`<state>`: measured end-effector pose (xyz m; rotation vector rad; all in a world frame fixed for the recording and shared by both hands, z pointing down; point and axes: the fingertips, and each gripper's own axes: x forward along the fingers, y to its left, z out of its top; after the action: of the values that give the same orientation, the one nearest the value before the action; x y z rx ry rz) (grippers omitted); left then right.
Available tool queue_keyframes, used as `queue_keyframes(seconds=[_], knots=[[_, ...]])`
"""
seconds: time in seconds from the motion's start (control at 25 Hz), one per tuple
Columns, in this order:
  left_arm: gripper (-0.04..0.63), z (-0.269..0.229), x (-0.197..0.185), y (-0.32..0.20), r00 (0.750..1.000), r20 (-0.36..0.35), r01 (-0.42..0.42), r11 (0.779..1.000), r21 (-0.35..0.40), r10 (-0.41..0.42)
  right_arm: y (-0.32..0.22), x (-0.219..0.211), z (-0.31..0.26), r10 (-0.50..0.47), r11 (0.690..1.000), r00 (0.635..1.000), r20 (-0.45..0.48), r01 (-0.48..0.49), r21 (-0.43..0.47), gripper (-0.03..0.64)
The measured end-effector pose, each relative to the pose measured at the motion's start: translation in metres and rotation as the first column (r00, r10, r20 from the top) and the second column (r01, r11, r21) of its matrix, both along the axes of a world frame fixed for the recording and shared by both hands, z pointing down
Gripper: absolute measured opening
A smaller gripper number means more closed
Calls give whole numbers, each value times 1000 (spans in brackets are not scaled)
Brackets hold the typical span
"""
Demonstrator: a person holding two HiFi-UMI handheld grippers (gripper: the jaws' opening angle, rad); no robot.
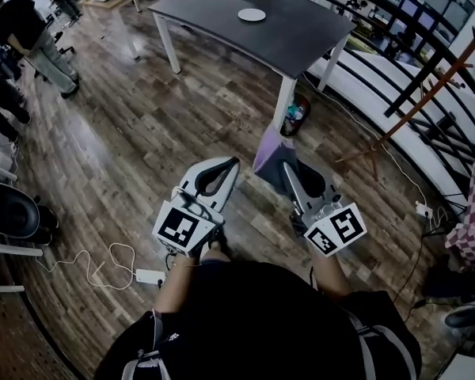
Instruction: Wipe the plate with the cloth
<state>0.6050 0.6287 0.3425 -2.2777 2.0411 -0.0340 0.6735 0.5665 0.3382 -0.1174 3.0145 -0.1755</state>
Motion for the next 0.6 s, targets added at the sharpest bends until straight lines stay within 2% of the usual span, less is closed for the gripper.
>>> queue_keyframes(seconds=[0.36, 0.48, 0.6], knots=[[8, -2, -100, -5, 1000, 20, -22, 1000, 14, 22, -7, -98, -2, 27, 1000, 1000, 1, -27, 4, 40], [8, -4, -138, -1, 1000, -24, 2, 1000, -9, -2, -7, -136, 1, 31, 1000, 1000, -2, -31, -5, 40], [8, -2, -175, 3, 1000, -18, 7, 1000, -4, -7, -5, -173, 1, 29, 1000, 1000, -3, -29, -1, 40]])
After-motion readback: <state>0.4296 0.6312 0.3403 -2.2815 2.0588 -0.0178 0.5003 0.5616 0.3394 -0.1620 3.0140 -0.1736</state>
